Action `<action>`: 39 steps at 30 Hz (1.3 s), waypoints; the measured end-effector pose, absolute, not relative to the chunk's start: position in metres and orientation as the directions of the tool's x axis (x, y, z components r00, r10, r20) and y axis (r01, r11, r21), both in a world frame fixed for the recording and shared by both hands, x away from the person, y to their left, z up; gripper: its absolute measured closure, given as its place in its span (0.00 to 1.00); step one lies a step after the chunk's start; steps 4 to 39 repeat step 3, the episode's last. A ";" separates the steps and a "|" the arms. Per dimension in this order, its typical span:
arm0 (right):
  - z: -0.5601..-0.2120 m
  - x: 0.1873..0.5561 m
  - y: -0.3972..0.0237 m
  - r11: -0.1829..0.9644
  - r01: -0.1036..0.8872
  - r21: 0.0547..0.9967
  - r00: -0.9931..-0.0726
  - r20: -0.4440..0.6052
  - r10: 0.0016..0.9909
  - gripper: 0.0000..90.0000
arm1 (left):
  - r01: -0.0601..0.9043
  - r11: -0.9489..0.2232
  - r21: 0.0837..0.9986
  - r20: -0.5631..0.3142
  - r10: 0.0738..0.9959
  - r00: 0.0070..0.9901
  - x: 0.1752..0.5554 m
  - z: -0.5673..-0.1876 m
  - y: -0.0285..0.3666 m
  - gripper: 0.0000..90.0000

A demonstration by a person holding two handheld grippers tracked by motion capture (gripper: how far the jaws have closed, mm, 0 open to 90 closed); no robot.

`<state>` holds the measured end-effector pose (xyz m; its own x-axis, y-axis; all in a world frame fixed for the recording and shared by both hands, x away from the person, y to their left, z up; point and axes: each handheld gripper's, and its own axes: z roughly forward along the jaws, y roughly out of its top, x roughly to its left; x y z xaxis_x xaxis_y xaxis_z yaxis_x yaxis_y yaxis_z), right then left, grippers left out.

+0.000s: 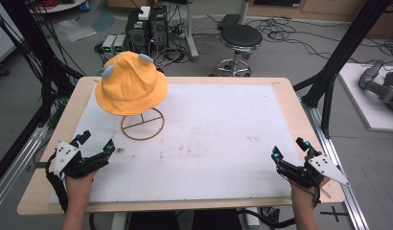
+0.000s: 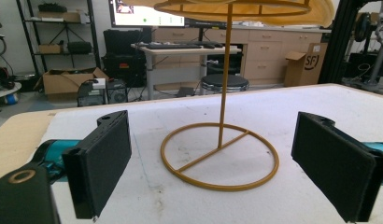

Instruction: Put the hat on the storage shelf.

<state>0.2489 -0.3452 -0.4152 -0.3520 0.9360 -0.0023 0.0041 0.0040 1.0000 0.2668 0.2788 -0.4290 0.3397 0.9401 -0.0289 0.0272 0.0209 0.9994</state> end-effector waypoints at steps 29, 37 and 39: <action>-0.415 0.249 -0.345 -0.001 0.005 1.000 -0.352 0.003 0.936 0.13 | 0.026 0.018 0.999 -0.026 0.939 0.342 0.267 -0.429 0.279 0.14; -0.415 0.249 -0.345 -0.001 0.005 1.000 -0.352 0.003 0.936 0.13 | 0.026 0.018 0.999 -0.026 0.939 0.342 0.267 -0.429 0.279 0.14; -0.415 0.249 -0.345 -0.001 0.005 1.000 -0.352 0.003 0.936 0.13 | 0.026 0.018 0.999 -0.026 0.939 0.342 0.267 -0.429 0.279 0.14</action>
